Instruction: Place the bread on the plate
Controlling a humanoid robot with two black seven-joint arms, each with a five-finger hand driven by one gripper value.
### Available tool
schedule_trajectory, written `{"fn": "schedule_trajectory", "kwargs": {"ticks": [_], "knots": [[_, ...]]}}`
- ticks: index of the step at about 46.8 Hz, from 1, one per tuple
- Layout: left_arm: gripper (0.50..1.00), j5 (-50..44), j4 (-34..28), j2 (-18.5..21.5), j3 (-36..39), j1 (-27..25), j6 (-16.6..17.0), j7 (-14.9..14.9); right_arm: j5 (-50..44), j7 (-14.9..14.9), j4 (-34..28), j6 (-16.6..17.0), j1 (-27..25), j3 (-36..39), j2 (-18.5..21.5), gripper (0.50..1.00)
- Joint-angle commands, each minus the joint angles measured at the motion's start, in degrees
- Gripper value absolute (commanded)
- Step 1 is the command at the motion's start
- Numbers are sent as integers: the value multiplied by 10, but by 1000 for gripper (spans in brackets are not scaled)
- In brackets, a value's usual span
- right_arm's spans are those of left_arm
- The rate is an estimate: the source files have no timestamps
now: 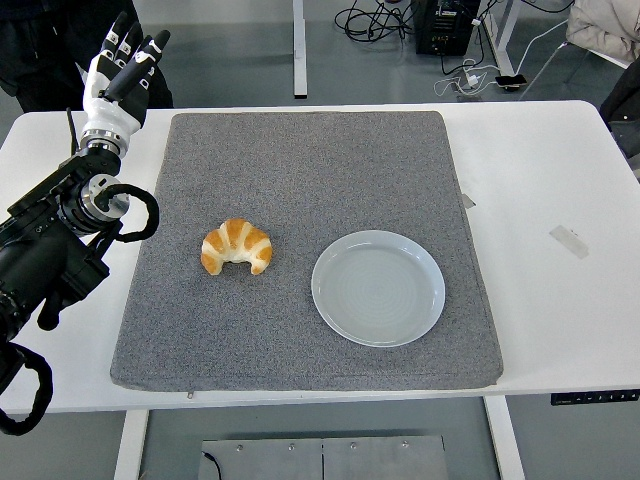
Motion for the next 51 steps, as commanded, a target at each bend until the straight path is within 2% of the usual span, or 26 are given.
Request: {"fn": "schedule_trajectory", "kwargs": {"ticks": [1, 51], "knots": [[972, 0, 0, 0, 0, -1, 1, 0, 0, 0, 0, 0, 0, 0, 0, 1000], [974, 1, -8, 1, 2, -3, -5, 4, 0, 0, 0, 0, 0, 0, 0, 1000]]}}
